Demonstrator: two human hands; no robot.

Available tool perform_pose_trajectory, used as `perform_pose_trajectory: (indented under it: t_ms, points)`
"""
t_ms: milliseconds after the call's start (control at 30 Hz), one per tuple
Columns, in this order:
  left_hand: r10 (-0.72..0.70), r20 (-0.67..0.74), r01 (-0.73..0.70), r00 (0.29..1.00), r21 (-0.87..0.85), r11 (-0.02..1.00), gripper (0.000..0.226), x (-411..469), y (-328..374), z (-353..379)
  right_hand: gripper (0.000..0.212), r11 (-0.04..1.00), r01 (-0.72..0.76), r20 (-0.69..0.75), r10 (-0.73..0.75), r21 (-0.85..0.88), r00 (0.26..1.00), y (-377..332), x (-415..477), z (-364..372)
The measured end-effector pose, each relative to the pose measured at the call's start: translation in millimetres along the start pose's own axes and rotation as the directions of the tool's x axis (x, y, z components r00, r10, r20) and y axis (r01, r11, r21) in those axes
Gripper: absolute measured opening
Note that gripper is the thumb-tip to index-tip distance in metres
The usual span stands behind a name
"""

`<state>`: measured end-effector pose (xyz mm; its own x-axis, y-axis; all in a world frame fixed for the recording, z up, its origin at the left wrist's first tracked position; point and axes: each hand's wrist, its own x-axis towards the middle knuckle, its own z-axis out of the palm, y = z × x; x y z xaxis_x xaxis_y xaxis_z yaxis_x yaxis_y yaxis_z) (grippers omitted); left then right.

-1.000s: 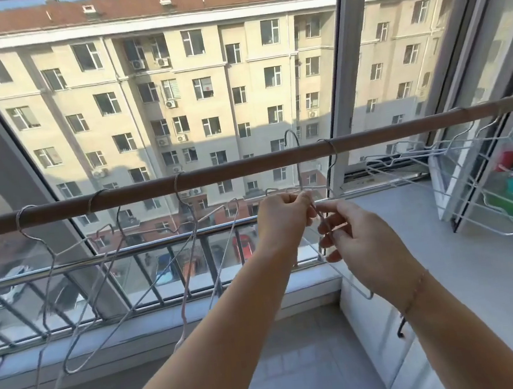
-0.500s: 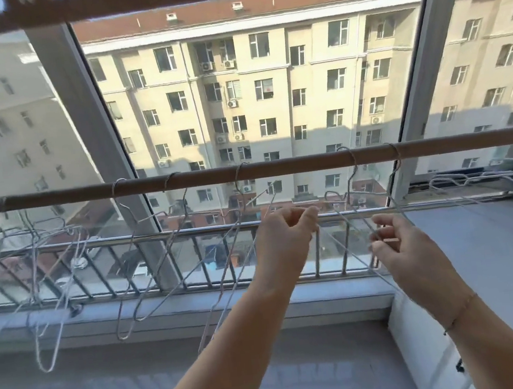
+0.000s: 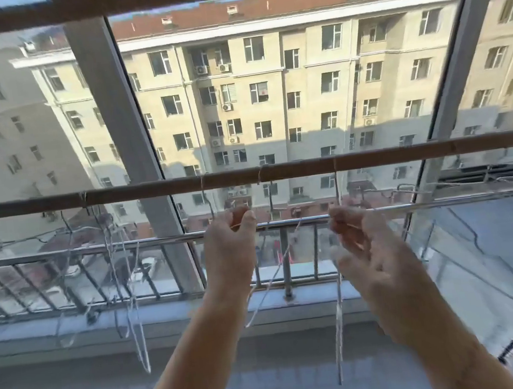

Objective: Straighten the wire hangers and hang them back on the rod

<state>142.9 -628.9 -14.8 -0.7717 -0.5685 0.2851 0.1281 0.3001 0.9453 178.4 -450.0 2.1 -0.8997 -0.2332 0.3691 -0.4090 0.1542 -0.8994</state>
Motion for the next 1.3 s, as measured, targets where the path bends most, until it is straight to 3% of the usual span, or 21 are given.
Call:
perform_pose_trajectory:
  t_ms: [67, 167, 267, 400, 600, 733, 867, 967, 1067, 1167, 1300]
  points:
    - [-0.05, 0.132, 0.048, 0.99, 0.018, 0.999, 0.023, 9, -5, -2, 0.035, 0.992, -0.106, 0.034, 0.104, 0.07, 0.994, 5, 3, 47]
    - [-0.163, 0.335, 0.175, 0.928, -0.006, 0.984, 0.024, 18, -14, -4, 0.039, 0.951, -0.288, -0.032, 0.293, 0.11, 0.956, 22, 11, 99]
    - [-0.21, 0.409, 0.244, 0.888, -0.032, 0.969, 0.017, 22, -21, -5, 0.039, 0.912, -0.392, -0.077, 0.403, 0.122, 0.912, 37, 14, 121]
    - [-0.232, 0.468, 0.302, 0.853, -0.078, 0.95, 0.014, 25, -25, -2, 0.031, 0.908, -0.4, -0.166, 0.416, 0.125, 0.894, 44, 12, 126]
    - [-0.268, 0.498, 0.406, 0.825, -0.192, 0.894, 0.015, 37, -17, 18, 0.008, 0.932, -0.286, -0.207, 0.332, 0.224, 0.92, 42, 23, 114]
    - [-0.311, 0.481, 0.469, 0.82, -0.252, 0.847, 0.025, 48, -7, 41, 0.009, 0.947, -0.257, -0.256, 0.301, 0.191, 0.919, 44, 47, 97]
    - [-0.324, 0.485, 0.494, 0.812, -0.276, 0.824, 0.011, 47, -12, 57, 0.01, 0.943, -0.28, -0.219, 0.315, 0.179, 0.923, 59, 55, 84]
    - [-0.341, 0.466, 0.48, 0.817, -0.221, 0.849, 0.013, 35, -31, 60, 0.01, 0.926, -0.337, -0.228, 0.37, 0.169, 0.901, 84, 45, 77]
    - [-0.366, 0.435, 0.45, 0.822, -0.104, 0.887, 0.01, 21, -57, 54, 0.013, 0.924, -0.37, -0.256, 0.382, 0.096, 0.888, 105, 35, 67]
    - [-0.351, 0.451, 0.377, 0.82, 0.035, 0.925, 0.014, 9, -82, 39, 0.031, 0.925, -0.37, -0.212, 0.346, -0.085, 0.914, 115, 31, 58]
    - [-0.287, 0.52, 0.253, 0.805, 0.137, 0.958, 0.012, -2, -101, 16, 0.045, 0.887, -0.22, -0.072, 0.209, -0.405, 0.975, 120, 30, 43]
